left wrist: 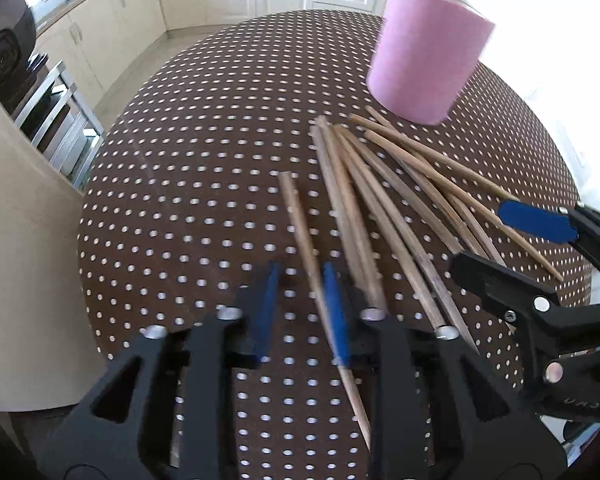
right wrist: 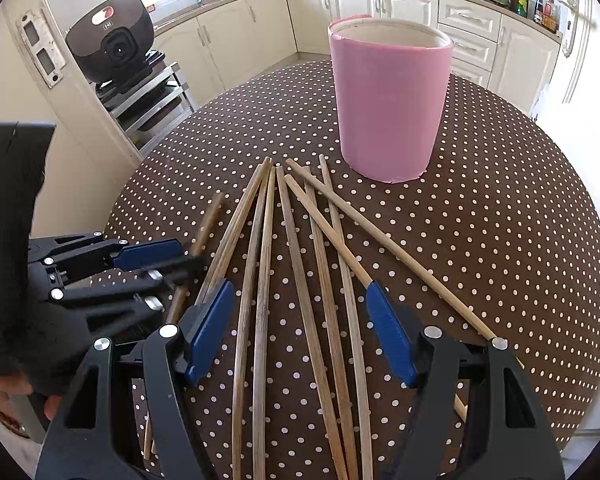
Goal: Organize utensils
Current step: 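Close the left gripper on one wooden chopstick while the right gripper approaches the pile, then grasp a chopstick with the right gripper while the left gripper holds its chopstick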
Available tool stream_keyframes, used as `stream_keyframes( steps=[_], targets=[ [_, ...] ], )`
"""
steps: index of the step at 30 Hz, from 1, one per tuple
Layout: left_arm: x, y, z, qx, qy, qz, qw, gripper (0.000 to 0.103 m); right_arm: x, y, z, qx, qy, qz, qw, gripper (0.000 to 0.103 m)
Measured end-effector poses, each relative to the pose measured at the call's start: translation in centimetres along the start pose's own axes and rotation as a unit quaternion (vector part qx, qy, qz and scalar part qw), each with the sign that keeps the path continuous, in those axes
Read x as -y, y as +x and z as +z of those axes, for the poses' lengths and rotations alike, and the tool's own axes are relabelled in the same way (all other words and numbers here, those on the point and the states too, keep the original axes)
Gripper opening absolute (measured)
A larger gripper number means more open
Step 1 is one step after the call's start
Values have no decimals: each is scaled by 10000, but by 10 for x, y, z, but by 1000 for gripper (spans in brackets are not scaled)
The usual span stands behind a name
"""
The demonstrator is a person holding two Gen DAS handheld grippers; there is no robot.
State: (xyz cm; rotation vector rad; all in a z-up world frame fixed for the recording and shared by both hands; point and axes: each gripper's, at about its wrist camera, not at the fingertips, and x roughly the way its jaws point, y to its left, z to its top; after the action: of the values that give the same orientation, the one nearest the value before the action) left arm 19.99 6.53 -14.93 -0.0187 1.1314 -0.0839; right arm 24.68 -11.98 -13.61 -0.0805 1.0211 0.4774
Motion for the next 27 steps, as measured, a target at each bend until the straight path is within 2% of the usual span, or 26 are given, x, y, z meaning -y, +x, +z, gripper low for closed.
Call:
stream_keyframes(
  steps=[3,6,7,8,11,16,21,27],
  targets=[
    [-15,1,5,-58,-224,-374,9990,6,-6,2,5,-16,-15,67,10000,66],
    [-24,-2,10,55,-333,-232,9992,5,-15,7,13,-55,-50,106,9999,66],
    [-28,-2,12,48,-422,-324,9986,5,-18,9,15,-85,-51,111,9999,63],
    [-31,-1,13,28,-515,-455,9976,5,-22,14,19,-149,-61,179,9997,55],
    [-36,-1,18,57,-606,-482,9970,5,-29,23,25,-249,30,414,9988,39],
    [-50,-1,16,49,-668,-698,9953,5,-35,38,31,-489,163,693,9963,24],
    [-63,7,14,39,-705,-792,9944,5,-37,44,38,-597,249,764,9950,22],
    [-71,8,10,58,-718,-849,9938,5,-45,51,48,-645,205,566,9961,20]
  ],
)
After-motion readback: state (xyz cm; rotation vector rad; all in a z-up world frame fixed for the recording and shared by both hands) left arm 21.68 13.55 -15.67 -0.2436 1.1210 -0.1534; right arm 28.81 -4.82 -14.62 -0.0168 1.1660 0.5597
